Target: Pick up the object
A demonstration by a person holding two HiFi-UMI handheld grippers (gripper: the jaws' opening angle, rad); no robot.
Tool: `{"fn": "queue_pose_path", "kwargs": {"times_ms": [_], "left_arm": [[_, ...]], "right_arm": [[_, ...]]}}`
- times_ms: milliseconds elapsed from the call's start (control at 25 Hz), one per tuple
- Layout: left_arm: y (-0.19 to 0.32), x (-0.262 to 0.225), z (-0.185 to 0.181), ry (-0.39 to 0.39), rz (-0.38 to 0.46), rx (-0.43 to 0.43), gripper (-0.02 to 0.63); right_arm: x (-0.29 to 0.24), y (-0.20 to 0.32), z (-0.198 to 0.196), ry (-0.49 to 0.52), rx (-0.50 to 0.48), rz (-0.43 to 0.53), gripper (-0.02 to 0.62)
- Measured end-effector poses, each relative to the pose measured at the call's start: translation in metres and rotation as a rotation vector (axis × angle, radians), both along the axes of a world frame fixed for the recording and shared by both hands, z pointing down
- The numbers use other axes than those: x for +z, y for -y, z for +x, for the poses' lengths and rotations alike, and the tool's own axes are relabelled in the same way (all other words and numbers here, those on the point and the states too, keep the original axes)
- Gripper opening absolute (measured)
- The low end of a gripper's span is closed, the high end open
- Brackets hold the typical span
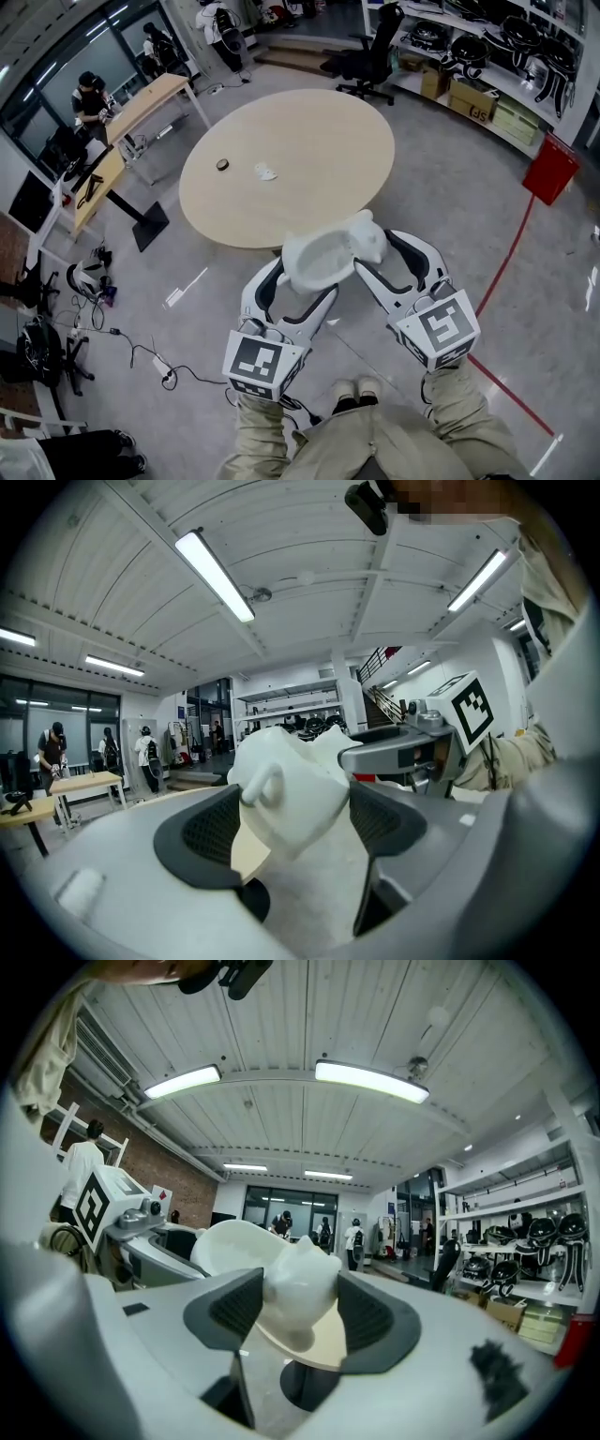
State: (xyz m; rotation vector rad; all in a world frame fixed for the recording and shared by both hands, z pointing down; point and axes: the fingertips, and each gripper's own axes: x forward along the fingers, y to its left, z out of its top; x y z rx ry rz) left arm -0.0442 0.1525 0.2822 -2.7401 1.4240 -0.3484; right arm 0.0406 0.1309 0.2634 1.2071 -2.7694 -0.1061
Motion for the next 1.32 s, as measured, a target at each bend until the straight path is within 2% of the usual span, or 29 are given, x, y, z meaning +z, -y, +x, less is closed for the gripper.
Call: {"fn": "queue_pose_path", "kwargs": {"times_ms": [320, 1320], "left_arm": [[-0.007, -0.004, -0.019, 0.005, 0.018, -0.013, 0.374], [-0.009, -0.018, -0.022, -0.001, 0.055, -0.002, 0.374]], "right_arm": [[-0.004, -0.006, -0.019, 0.005, -0.017, 0.018, 0.259], [-0.018, -0.010, -0.022, 0.015, -0.010, 0.055, 0.259]]}}
